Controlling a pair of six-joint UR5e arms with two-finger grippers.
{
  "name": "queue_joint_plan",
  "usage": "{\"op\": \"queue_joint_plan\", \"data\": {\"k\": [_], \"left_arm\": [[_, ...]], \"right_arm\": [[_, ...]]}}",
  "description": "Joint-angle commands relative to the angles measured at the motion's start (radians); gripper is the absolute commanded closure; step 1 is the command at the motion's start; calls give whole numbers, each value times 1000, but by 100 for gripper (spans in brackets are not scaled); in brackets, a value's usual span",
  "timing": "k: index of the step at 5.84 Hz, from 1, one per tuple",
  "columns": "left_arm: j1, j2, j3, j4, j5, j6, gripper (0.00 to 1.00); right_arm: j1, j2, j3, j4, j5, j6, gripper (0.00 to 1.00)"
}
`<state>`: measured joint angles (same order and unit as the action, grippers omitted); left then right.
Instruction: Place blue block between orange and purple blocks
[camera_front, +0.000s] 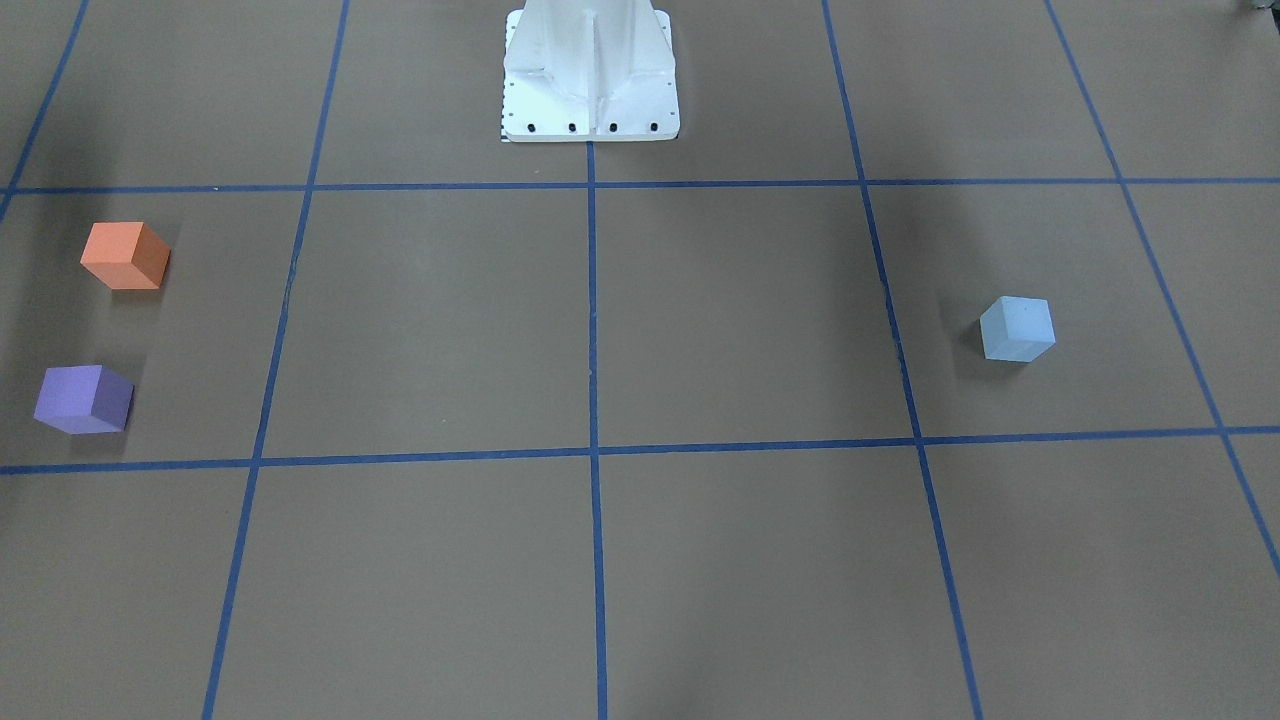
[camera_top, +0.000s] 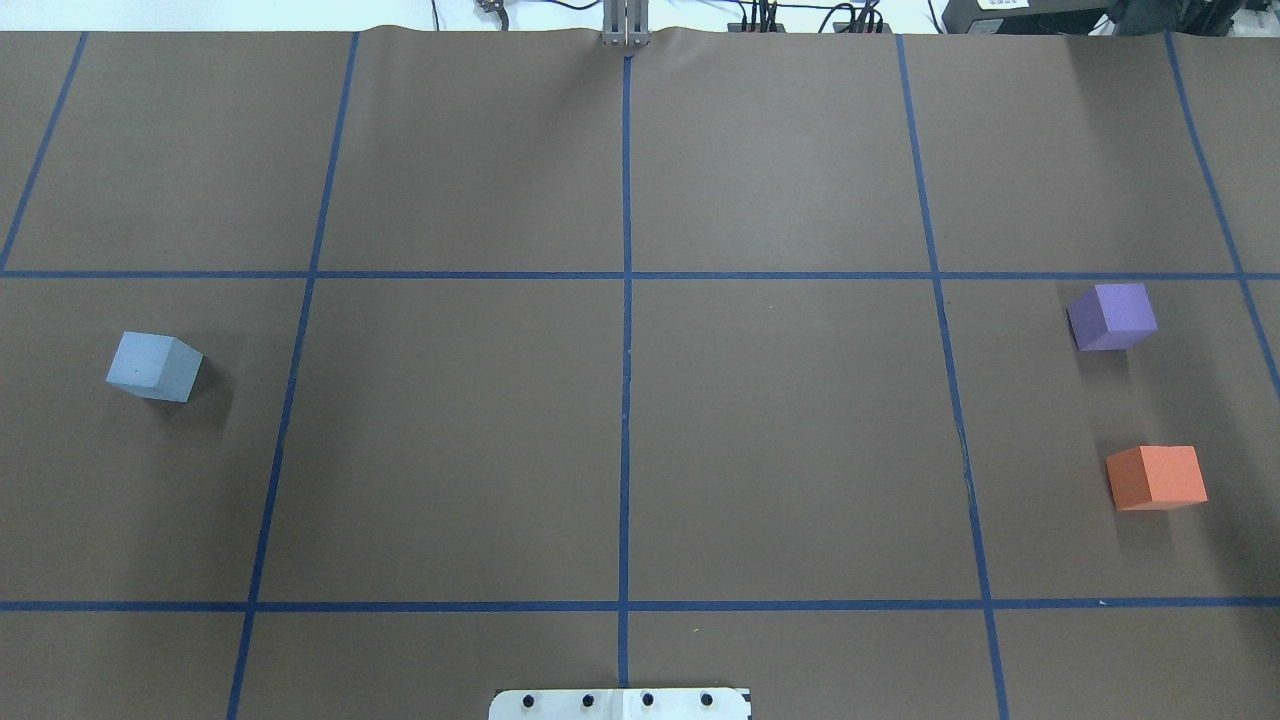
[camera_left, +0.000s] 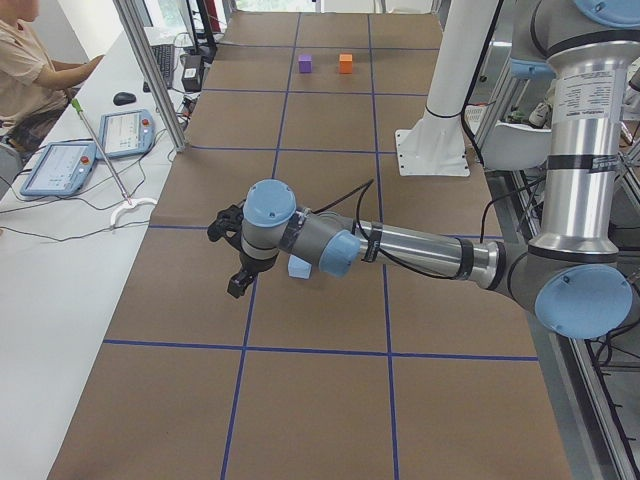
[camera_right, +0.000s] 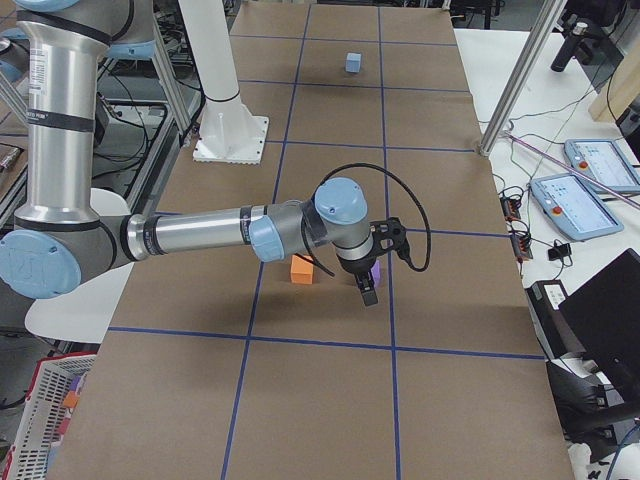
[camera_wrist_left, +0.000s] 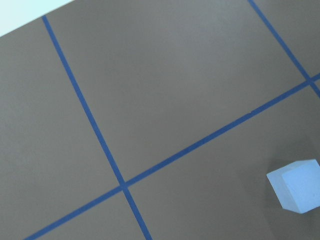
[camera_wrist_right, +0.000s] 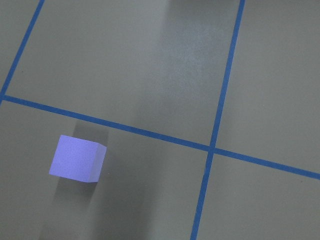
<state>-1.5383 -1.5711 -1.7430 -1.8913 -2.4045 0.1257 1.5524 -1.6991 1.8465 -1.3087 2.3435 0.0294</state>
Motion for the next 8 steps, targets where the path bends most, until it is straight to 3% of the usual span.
{"op": "queue_joint_plan", "data": {"k": [1,2,4,5,6,8], "left_arm": [[53,-18,-12,-52,-1,-175,0],[144,-21,-6,-89,10,-181,0],[260,-32,16,-127,12,-443,0],[330,-26,19,-164,63,-543,0],[448,-24,19,-169,211,-657,0],[581,-20,13,-184,322,-792,0]], "right_arm": [[-18,10,-22,77,5,44,0],[-47,34,-20,78,8,78,0],[-101,50,-16,80,5,150,0],[-106,49,-16,80,7,150,0],[-106,47,-16,82,7,149,0],[-106,44,-18,82,7,148,0]]}}
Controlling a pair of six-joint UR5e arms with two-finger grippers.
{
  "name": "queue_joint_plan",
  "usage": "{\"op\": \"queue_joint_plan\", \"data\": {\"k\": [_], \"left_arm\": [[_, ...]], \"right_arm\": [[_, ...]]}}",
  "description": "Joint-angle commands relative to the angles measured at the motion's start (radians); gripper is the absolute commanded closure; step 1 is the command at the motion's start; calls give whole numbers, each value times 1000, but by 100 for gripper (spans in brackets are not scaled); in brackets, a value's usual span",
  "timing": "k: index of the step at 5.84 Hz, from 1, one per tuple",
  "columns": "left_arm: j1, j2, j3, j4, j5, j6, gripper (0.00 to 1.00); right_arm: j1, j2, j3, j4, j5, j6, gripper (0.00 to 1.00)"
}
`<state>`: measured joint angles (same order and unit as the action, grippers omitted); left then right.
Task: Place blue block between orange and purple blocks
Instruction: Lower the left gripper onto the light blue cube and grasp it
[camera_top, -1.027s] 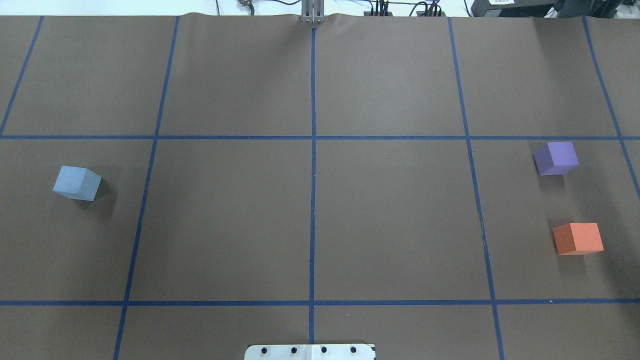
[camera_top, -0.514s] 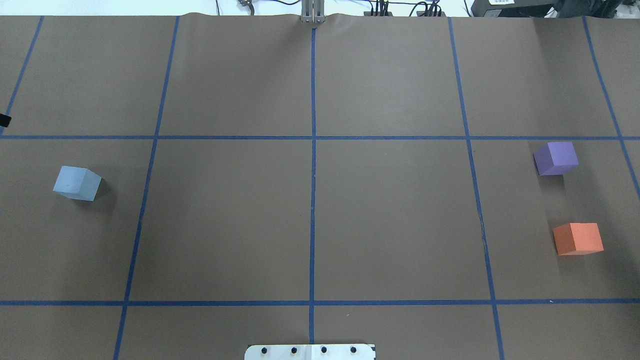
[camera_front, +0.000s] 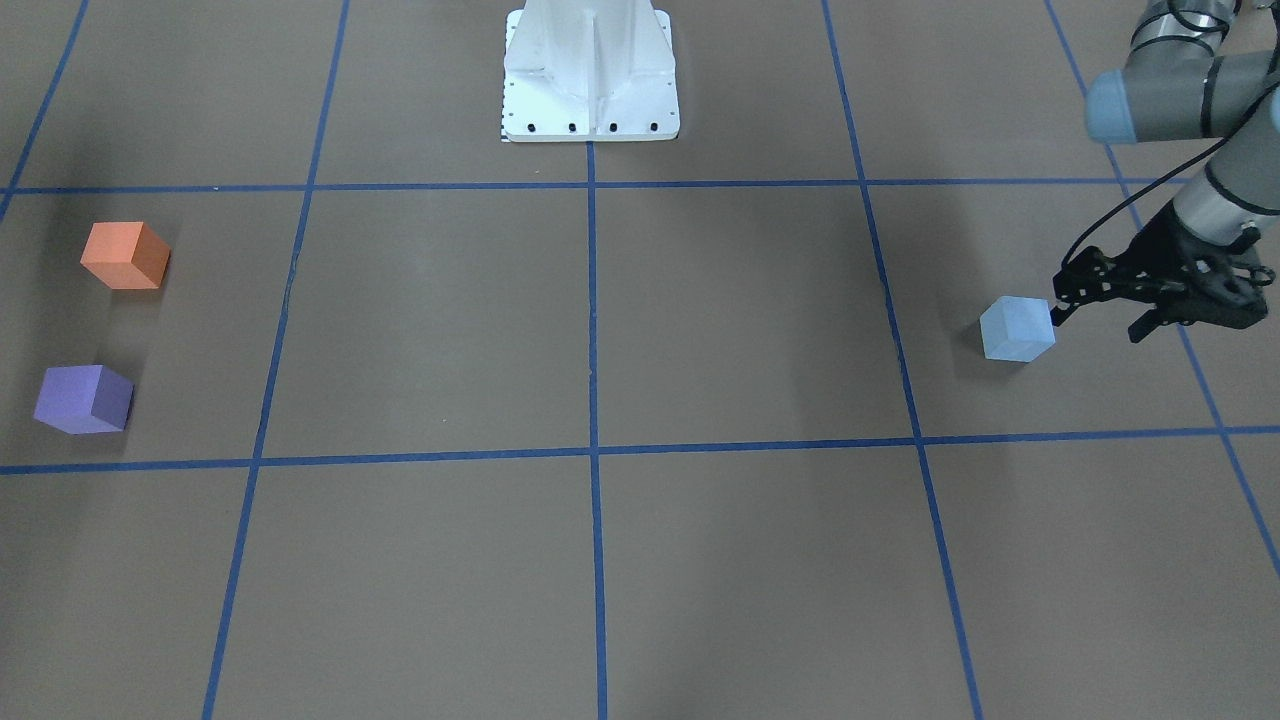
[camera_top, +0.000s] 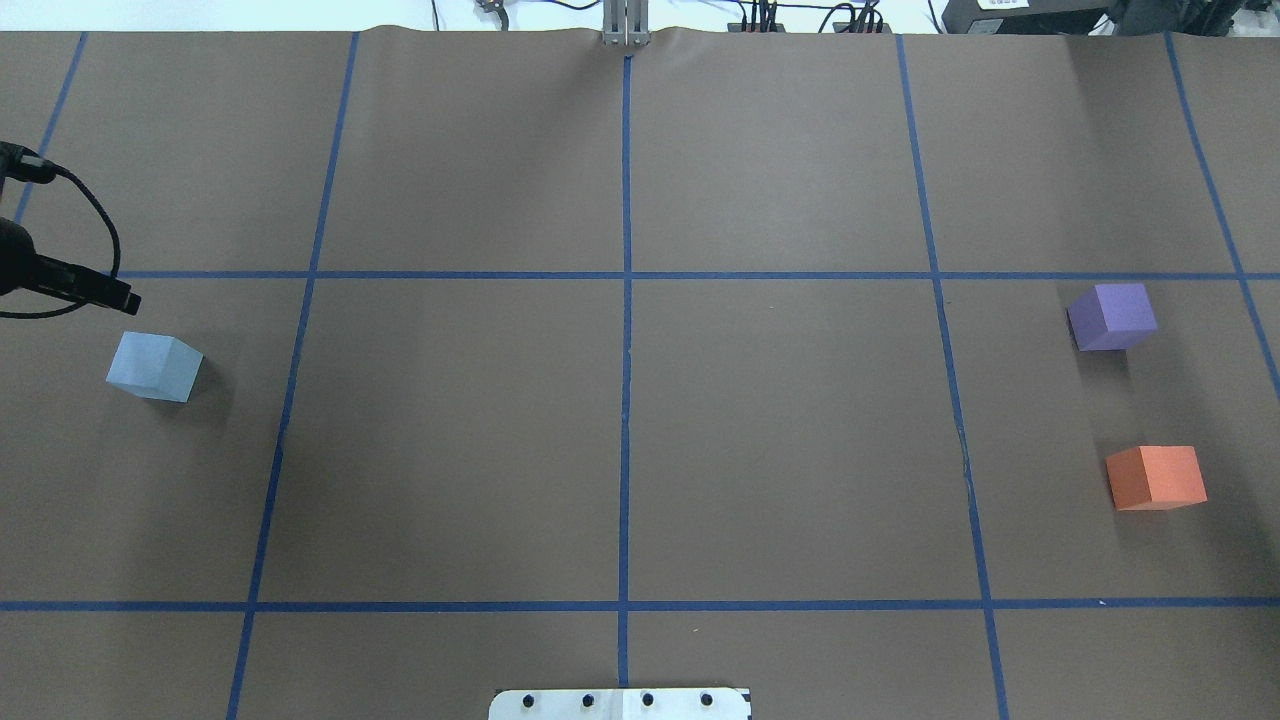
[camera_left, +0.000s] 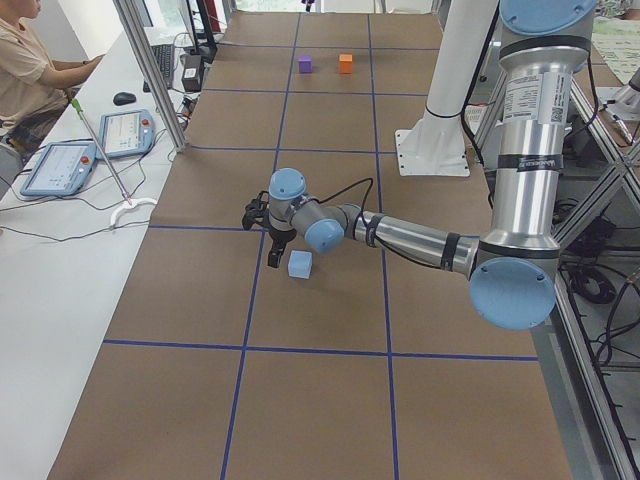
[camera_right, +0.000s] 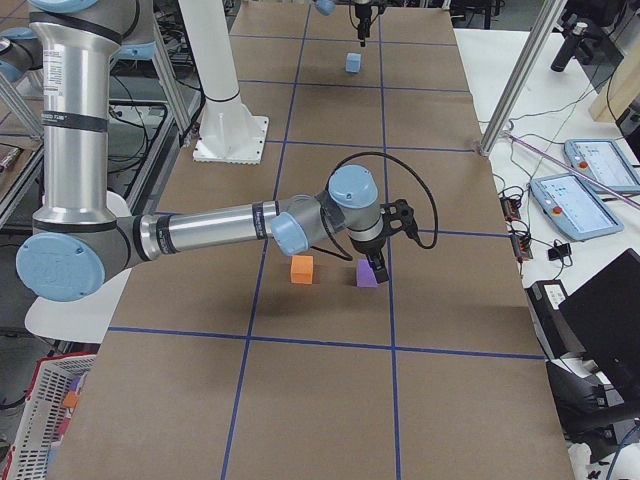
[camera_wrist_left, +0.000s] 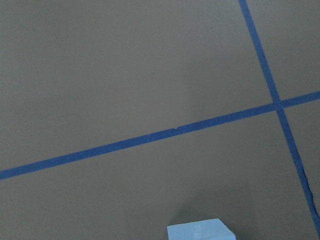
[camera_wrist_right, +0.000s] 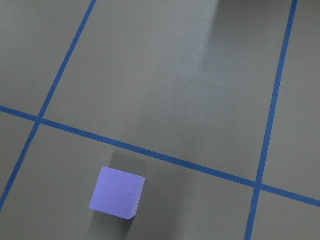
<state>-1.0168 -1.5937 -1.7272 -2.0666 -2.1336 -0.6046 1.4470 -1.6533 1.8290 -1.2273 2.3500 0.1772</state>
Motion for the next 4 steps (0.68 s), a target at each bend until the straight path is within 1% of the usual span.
{"op": "queue_joint_plan", "data": {"k": [1,4], "left_arm": [[90,9,6,-7,84,-66,0],[136,26,11,-1,86,-66,0]], "right_arm": [[0,-5,0,0,0,1,0],[0,-5,0,0,-1,1,0]]}}
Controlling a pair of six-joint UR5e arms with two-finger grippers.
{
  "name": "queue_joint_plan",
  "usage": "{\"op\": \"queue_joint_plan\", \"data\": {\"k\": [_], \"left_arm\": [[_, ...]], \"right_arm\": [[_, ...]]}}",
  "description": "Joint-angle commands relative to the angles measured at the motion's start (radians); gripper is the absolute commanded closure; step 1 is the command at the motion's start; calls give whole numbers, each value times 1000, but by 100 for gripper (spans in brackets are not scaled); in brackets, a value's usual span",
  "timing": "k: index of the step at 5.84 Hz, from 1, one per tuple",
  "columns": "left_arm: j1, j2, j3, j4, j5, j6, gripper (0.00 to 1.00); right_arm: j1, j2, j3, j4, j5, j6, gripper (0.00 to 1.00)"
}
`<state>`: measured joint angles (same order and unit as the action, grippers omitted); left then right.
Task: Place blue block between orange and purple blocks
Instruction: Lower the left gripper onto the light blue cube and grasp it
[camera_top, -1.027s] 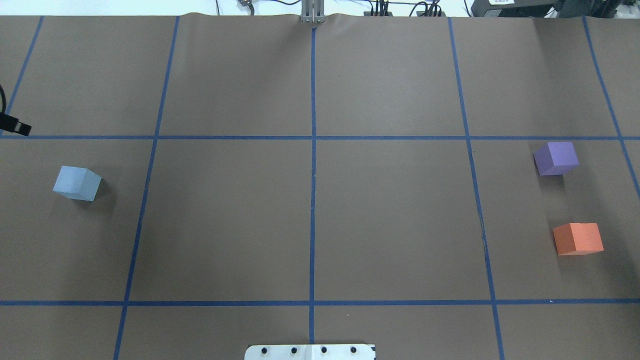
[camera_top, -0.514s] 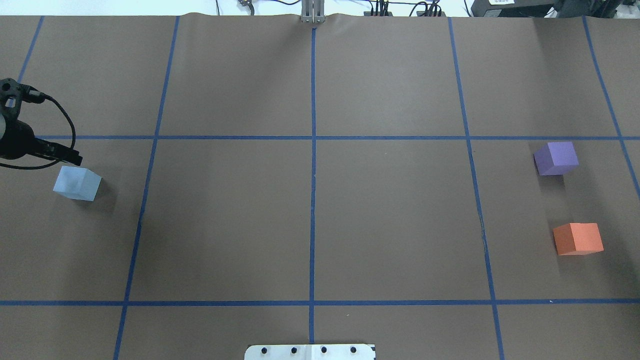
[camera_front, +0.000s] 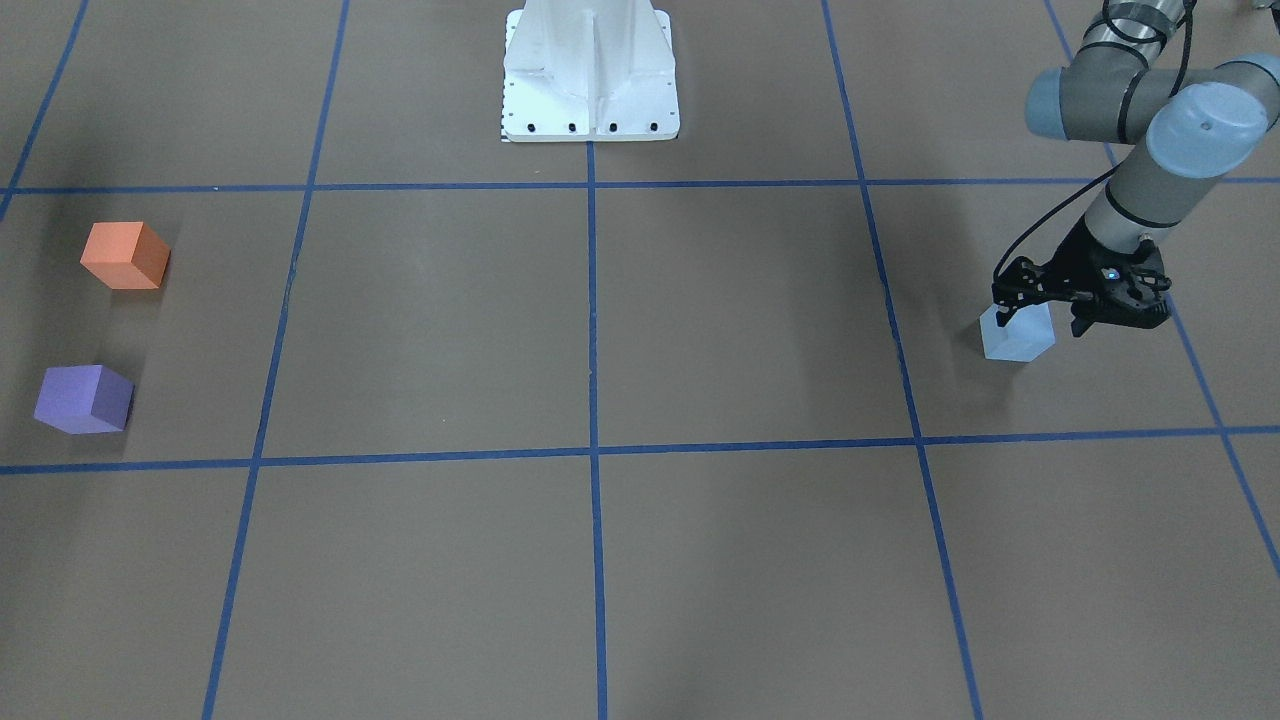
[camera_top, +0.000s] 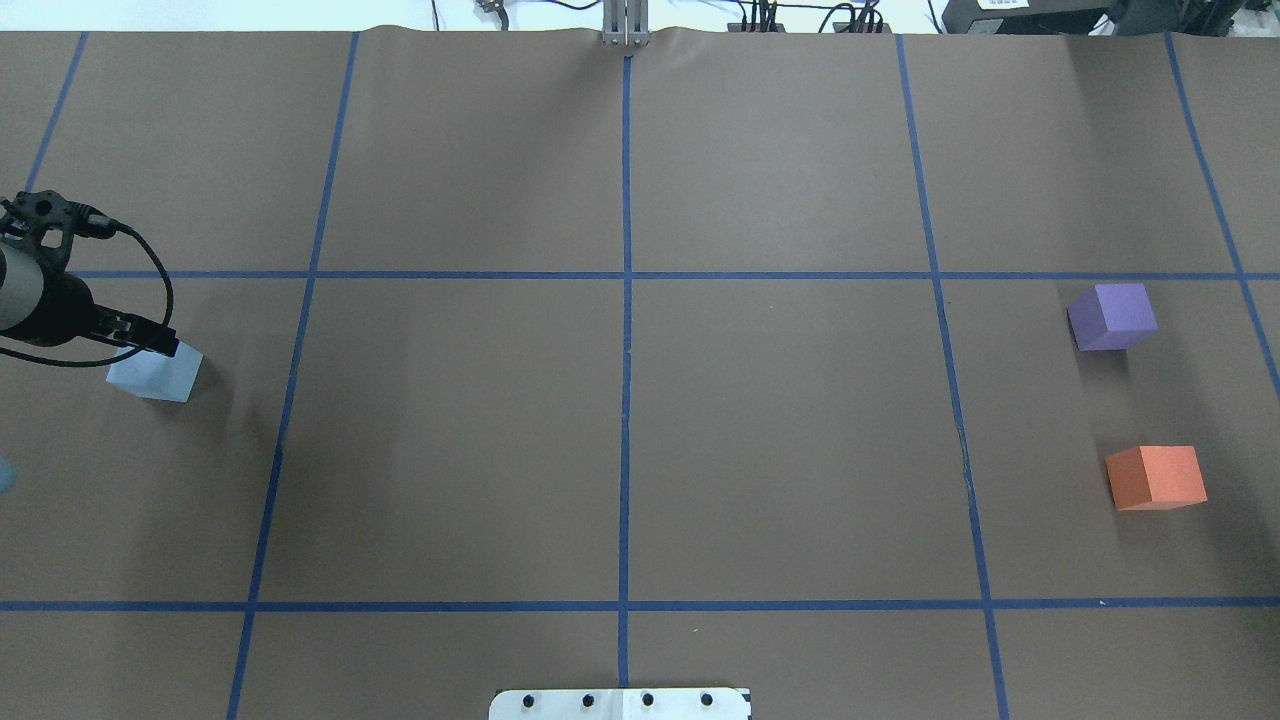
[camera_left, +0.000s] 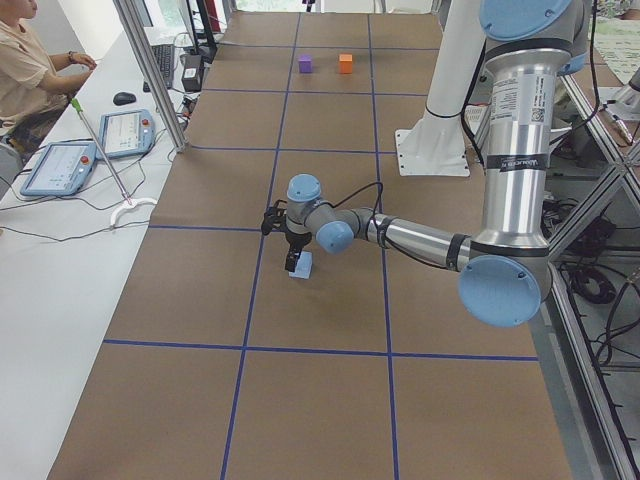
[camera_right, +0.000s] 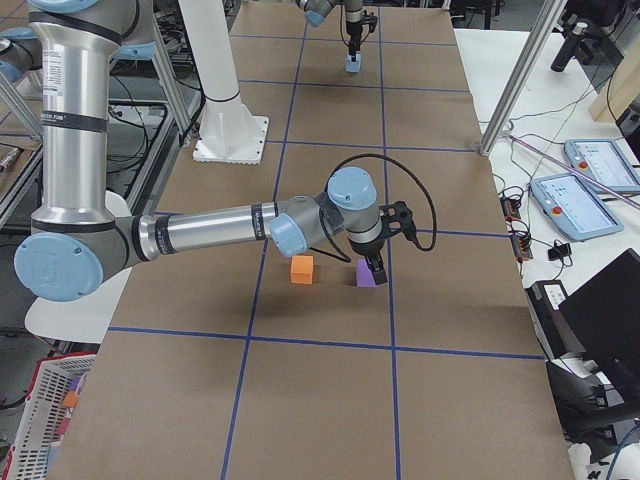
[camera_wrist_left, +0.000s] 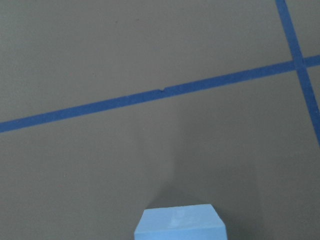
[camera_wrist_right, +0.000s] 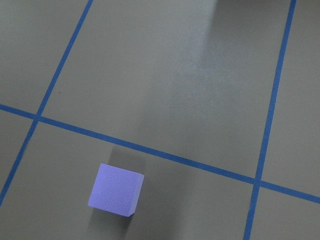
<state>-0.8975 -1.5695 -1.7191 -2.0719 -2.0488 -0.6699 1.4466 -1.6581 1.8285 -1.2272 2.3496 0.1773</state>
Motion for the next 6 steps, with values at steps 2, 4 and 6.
{"op": "queue_joint_plan", "data": {"k": [2,4,6], "left_arm": [[32,2,7,6,-1,0,42],[32,-15,-7,6,-1,3,91],[34,-146,-66,114,-11,-43,90]], "right_arm": [[0,0,-2,0,-3,-1,0],[0,0,-2,0,-1,-1,0],[0,0,0,0,-1,-1,0]]}}
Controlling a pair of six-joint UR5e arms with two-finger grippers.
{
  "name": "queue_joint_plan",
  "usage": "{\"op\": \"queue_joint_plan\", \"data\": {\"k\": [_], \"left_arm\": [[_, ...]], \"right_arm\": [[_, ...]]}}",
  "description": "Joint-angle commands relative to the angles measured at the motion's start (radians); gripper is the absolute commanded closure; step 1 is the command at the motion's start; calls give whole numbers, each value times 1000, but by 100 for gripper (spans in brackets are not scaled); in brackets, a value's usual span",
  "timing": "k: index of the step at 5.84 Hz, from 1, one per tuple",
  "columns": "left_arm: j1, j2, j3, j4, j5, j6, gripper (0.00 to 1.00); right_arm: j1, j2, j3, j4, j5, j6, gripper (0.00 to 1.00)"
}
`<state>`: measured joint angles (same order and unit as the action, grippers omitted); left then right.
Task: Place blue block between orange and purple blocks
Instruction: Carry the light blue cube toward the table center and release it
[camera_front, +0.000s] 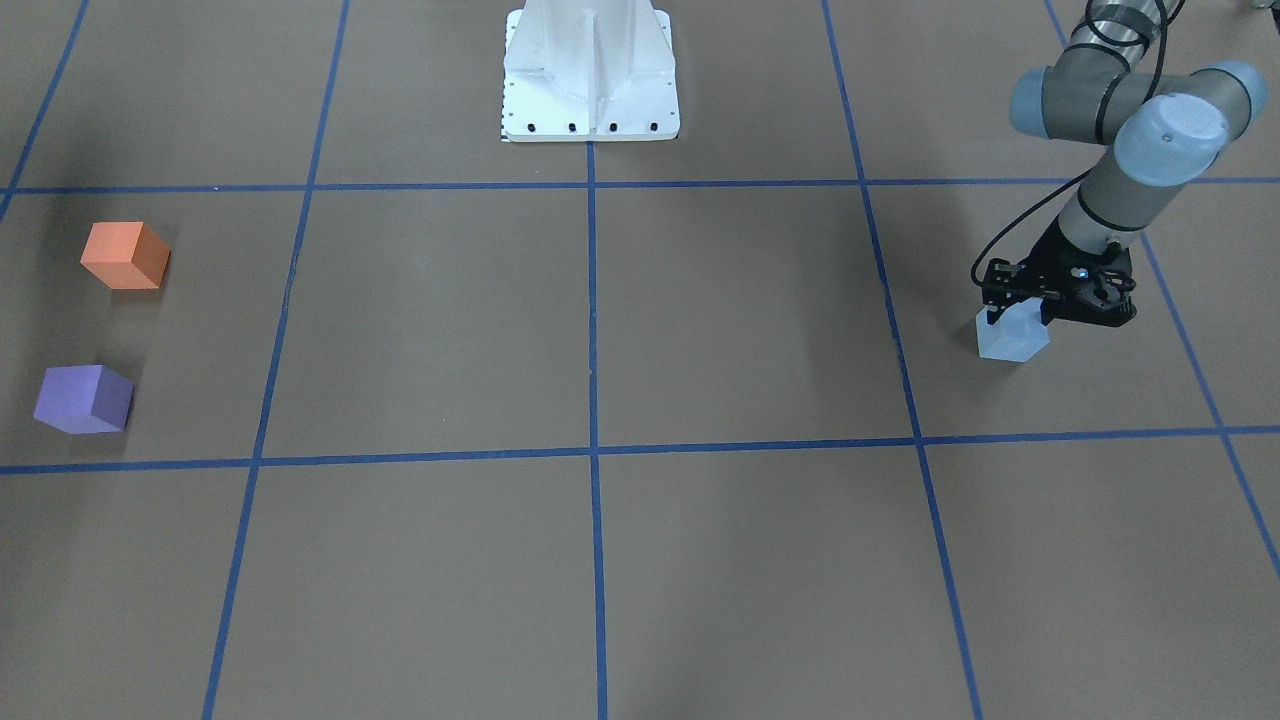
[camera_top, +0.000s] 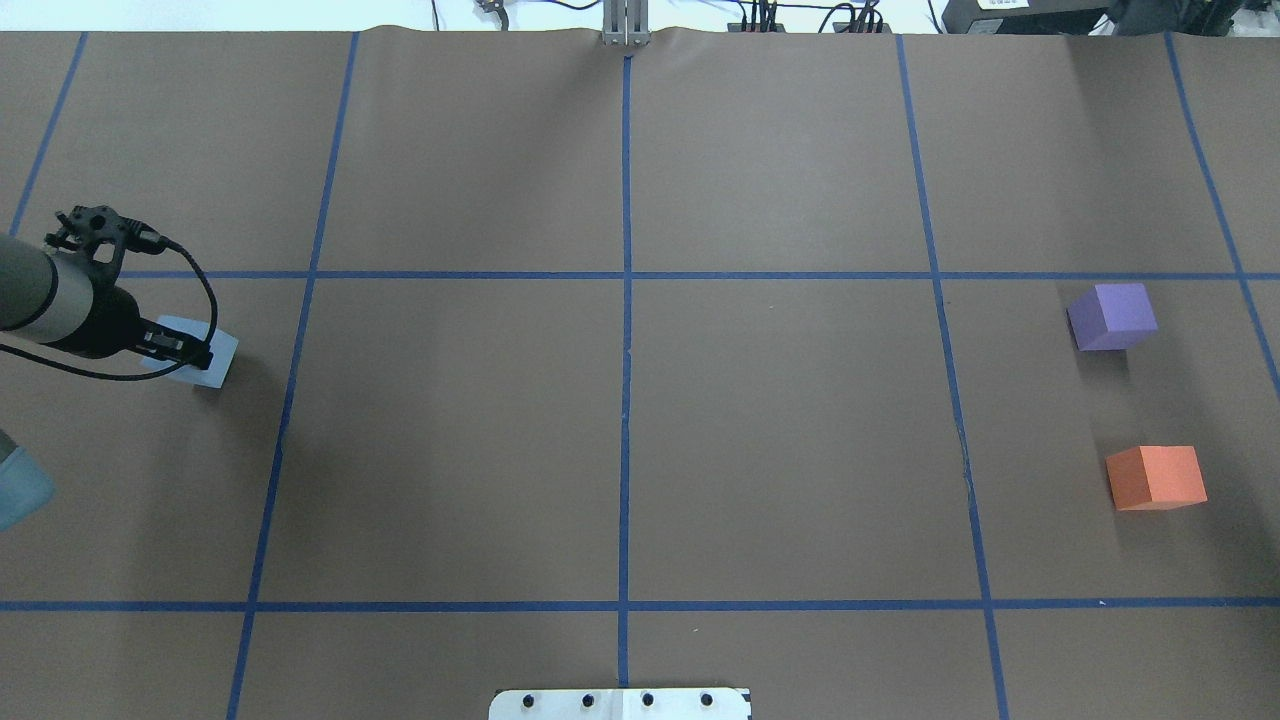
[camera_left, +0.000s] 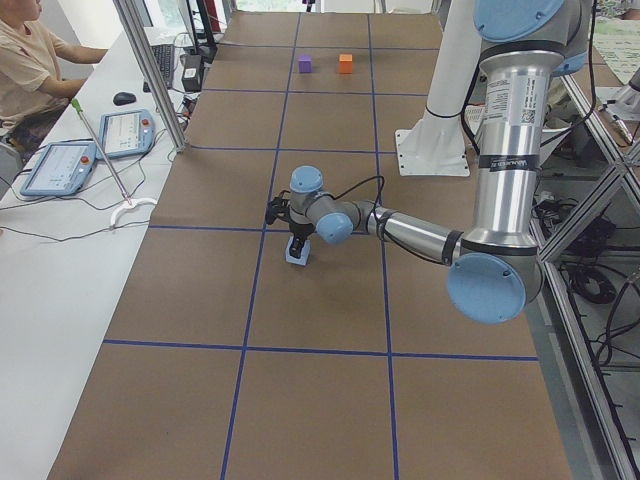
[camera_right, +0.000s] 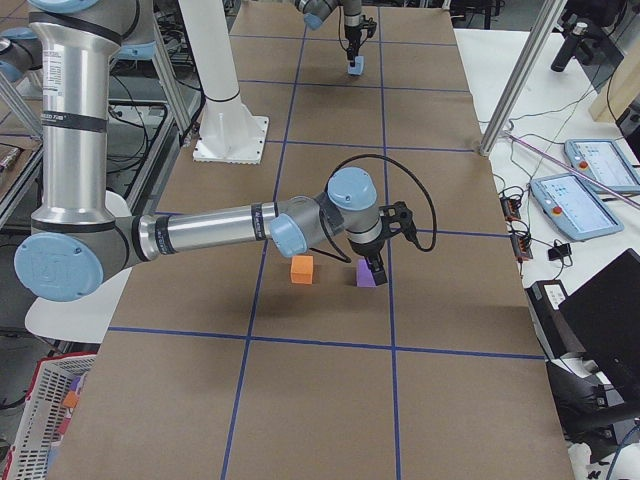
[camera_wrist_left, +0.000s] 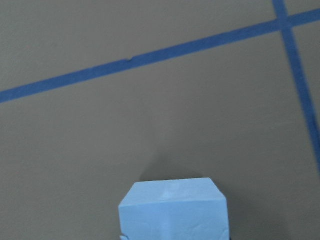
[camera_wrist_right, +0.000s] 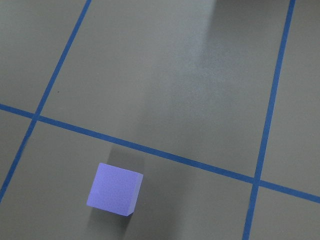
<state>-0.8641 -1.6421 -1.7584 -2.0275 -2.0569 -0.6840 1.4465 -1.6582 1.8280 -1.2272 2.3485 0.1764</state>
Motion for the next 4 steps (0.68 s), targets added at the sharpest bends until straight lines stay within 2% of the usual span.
{"op": "queue_joint_plan", "data": {"k": [1,3,4], "left_arm": [[17,-202,-35,202,-5,-78,89],[167,-469,-7,420,6,-257,88],[219,-602,69,461,7,-338,86]], "right_arm": [[0,0,-1,0,0,0,0],[0,2,-3,0,0,2,0],[-2,5,-3,0,0,2,0]]}}
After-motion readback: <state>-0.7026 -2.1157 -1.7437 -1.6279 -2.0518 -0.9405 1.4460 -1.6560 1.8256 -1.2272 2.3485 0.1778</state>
